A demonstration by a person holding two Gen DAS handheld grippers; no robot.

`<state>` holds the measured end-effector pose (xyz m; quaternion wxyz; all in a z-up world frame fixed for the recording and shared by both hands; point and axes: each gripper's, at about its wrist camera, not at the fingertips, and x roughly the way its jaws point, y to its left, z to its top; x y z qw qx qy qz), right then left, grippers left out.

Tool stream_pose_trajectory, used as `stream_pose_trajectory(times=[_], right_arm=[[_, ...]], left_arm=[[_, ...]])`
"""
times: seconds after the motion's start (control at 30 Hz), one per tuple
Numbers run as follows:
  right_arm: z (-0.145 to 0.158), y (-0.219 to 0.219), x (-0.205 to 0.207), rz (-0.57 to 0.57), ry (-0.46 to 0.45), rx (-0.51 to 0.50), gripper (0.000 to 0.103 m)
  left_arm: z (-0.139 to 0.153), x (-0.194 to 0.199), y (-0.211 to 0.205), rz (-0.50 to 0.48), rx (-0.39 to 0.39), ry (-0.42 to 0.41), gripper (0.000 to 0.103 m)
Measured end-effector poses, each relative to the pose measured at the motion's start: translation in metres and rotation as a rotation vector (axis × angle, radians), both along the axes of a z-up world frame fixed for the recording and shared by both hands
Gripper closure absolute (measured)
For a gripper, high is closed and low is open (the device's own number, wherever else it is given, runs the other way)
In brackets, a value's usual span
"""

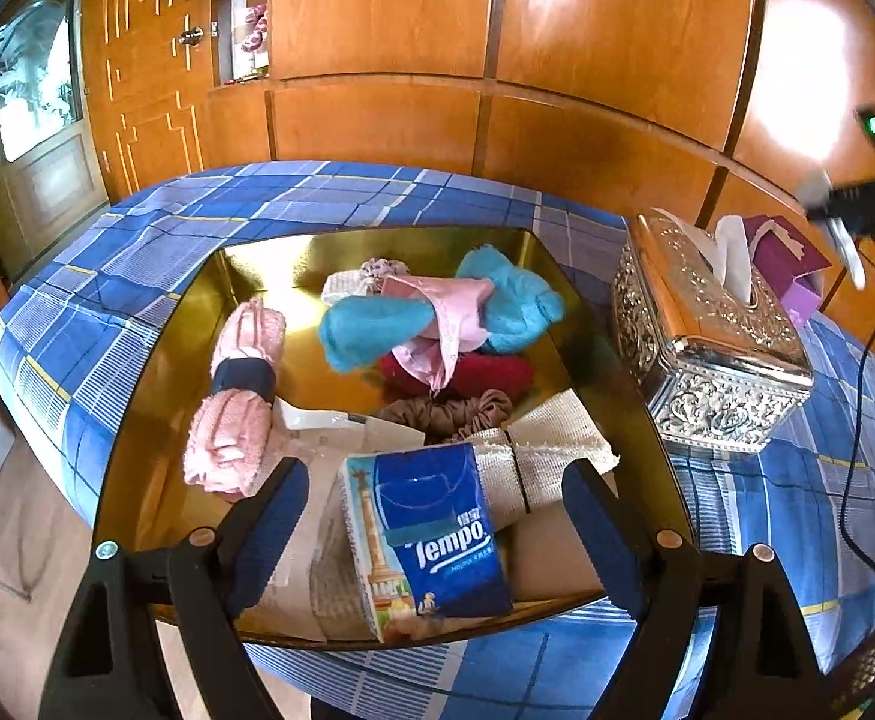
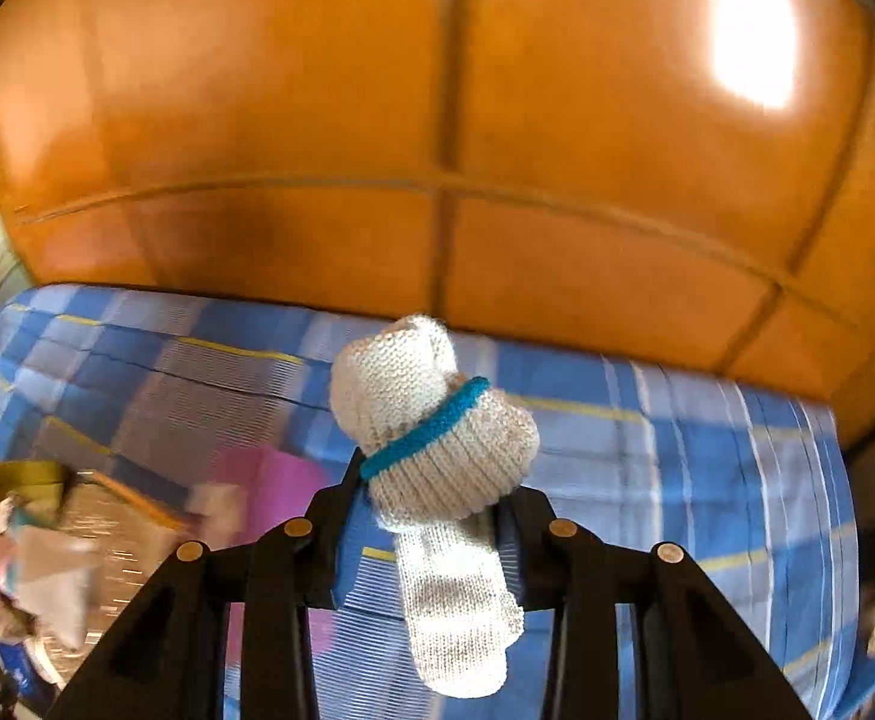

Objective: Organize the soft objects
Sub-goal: 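Carry the white knit sock into the gold tray and open the right gripper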

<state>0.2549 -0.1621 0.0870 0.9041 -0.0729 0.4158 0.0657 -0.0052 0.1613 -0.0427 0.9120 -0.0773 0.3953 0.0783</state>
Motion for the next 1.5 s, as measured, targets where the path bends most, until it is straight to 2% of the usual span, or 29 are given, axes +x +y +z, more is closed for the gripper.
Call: stream_pose_trajectory(times=[0.27, 0.47, 0.63, 0.77, 1.0, 1.2, 1.33, 1.5], right_arm=[[0.003, 0.084, -0.041, 0.281, -0.035, -0.006, 0.067], [-0.007, 0.130, -0.077, 0.429, -0.028, -0.003, 0.067], [-0.022, 0.157, -0.104, 0.524, 0.008, 0.019, 0.067], [-0.039, 0.176, -0.129, 0.589, 0.092, 0.065, 0.067], [-0.071, 0.198, -0.160, 0.634, 0.226, 0.115, 0.067], [-0.098, 0.215, -0.180, 0.667, 0.360, 0.174, 0.067], [-0.118, 0.239, -0.182, 0.654, 0.352, 0.139, 0.067], [-0.135, 0.268, -0.170, 0.611, 0.264, 0.048, 0.067]], left_arm=[[-0.001, -0.001, 0.000, -0.001, -0.006, 0.002, 0.016], [-0.001, -0.001, 0.000, 0.000, -0.008, 0.002, 0.016], [-0.001, -0.002, 0.001, 0.007, -0.012, 0.002, 0.016], [-0.002, -0.002, 0.003, 0.012, -0.015, -0.001, 0.016], [0.003, -0.004, 0.010, 0.037, -0.015, -0.020, 0.016], [0.016, -0.008, 0.038, 0.123, -0.016, -0.053, 0.016], [0.020, -0.011, 0.057, 0.186, -0.020, -0.063, 0.016], [0.020, -0.012, 0.064, 0.204, -0.021, -0.068, 0.016]])
